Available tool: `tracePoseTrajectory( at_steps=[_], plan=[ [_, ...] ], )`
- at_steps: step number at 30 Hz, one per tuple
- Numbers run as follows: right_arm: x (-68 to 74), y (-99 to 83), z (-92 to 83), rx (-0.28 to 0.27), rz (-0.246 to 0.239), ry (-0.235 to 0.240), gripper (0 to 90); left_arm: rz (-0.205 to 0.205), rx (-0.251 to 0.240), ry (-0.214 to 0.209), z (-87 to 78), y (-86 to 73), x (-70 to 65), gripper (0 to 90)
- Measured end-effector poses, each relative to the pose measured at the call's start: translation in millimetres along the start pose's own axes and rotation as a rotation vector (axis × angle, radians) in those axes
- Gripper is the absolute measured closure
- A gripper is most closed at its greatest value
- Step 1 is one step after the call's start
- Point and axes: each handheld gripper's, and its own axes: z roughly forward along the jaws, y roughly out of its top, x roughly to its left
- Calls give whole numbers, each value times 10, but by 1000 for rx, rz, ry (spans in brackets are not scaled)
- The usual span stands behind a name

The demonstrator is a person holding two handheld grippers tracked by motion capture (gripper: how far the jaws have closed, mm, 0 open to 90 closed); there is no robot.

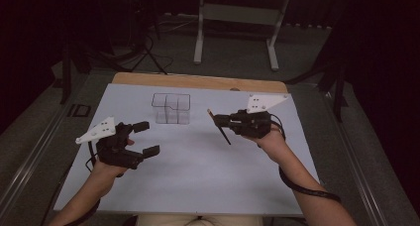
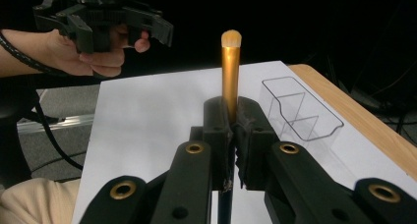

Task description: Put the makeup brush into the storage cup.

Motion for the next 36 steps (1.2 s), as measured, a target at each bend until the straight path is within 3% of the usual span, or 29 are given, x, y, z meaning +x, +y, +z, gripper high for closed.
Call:
tracePoseTrajectory(
  at_steps=[10, 21, 32, 36],
  plan=[
    [48, 73, 149, -38, 2, 45, 841, 21, 14, -71, 307, 83, -4, 99],
    [107, 120, 238, -85, 12, 82, 842, 25, 31, -122, 599, 49, -45, 177],
    [190, 128, 381, -115, 20, 128, 841, 25, 66, -152, 770, 49, -113, 360],
    [205, 120, 420, -124, 21, 139, 841, 20, 49, -153, 783, 49, -122, 450]
  ],
)
